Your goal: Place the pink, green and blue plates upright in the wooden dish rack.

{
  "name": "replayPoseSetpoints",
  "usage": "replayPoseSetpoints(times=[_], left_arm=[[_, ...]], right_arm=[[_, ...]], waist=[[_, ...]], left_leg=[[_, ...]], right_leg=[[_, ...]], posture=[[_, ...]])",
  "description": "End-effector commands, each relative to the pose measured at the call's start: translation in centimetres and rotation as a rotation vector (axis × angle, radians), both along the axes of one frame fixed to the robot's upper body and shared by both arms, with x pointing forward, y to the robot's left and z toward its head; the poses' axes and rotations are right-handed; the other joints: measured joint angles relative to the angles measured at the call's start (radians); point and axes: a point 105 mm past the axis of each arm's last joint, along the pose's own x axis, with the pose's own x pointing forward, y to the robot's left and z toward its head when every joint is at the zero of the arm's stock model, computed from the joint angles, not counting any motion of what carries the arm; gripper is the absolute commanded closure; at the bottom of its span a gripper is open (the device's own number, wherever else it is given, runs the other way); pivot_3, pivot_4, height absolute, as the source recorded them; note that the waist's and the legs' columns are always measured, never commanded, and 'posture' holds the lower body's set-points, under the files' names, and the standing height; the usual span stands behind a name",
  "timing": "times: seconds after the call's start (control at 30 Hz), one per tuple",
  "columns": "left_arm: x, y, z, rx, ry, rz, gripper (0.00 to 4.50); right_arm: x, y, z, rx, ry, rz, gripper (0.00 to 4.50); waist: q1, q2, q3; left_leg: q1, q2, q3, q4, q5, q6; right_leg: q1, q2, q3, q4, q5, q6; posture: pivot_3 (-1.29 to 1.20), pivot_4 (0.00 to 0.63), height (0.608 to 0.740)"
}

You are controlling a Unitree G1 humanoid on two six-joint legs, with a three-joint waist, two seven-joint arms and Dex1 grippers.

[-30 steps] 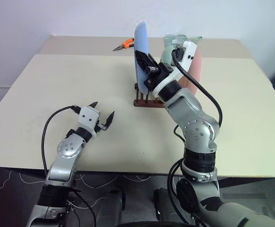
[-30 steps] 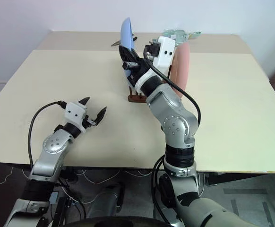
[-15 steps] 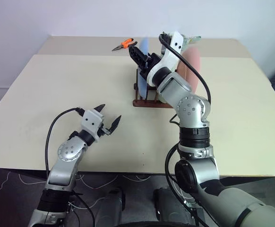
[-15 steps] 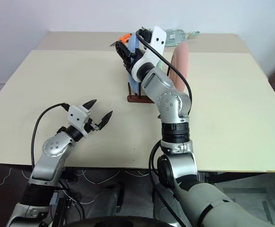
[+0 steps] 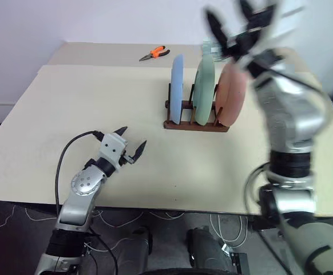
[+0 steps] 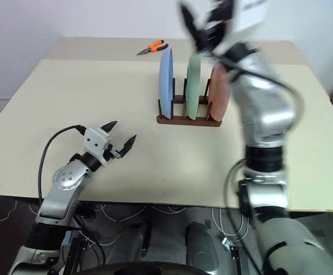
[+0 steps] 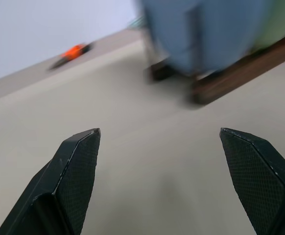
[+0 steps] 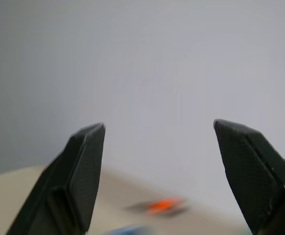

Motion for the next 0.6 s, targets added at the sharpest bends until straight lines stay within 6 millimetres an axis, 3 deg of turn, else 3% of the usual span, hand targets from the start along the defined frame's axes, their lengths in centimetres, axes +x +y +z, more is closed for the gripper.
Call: replayPoseSetpoints(times=[0.03,0.2,0.27,0.37,0.6], left_arm=[[0.5,2.4,0.4,0.04,-0.03,0.073,0.49],[0.6,4.6,-0.3,0.064,0.0,0.11,0.49],[0.4,5.0,-0.5,0.067,0.013,0.107,0.49],[0.0,5.0,-0.6,0.036,0.022,0.106,0.49],[-0.6,4.4,-1.2,0.031,0.032,0.12,0.49]], right_arm=[[0.7,-5.1,-5.0,-0.09,0.168,-0.149,0.9],[-0.3,-8.1,-15.9,-0.182,0.493,-0.114,0.9],[-0.7,-8.1,-18.6,-0.188,0.562,-0.087,0.9],[-0.8,-7.9,-20.9,-0.215,0.602,-0.074,0.9],[0.3,-8.2,-22.4,-0.207,0.615,-0.094,0.9]], waist=[[0.0,-0.001,0.0],[-0.008,0.004,0.002],[-0.011,0.006,0.003],[-0.013,0.006,0.002],[0.0,0.006,0.002]], left_leg=[[0.0,0.0,0.0,0.0,0.0,0.0],[0.0,0.001,0.003,0.0,0.0,0.0],[0.001,0.001,0.004,0.0,0.0,0.0],[0.001,0.001,0.004,0.001,0.0,0.0],[0.001,0.0,0.004,0.002,0.0,0.0]], right_leg=[[0.001,0.0,0.0,0.0,-0.001,-0.001],[-0.001,-0.001,0.001,0.001,-0.001,-0.002],[-0.001,-0.001,0.002,0.002,0.0,0.0],[-0.001,-0.001,0.003,0.002,0.0,0.0],[0.0,-0.001,0.003,0.0,0.0,-0.001]], posture=[[0.0,0.15,0.74],[0.0,0.15,0.74],[0.0,0.15,0.74],[0.0,0.15,0.74],[0.0,0.15,0.74]])
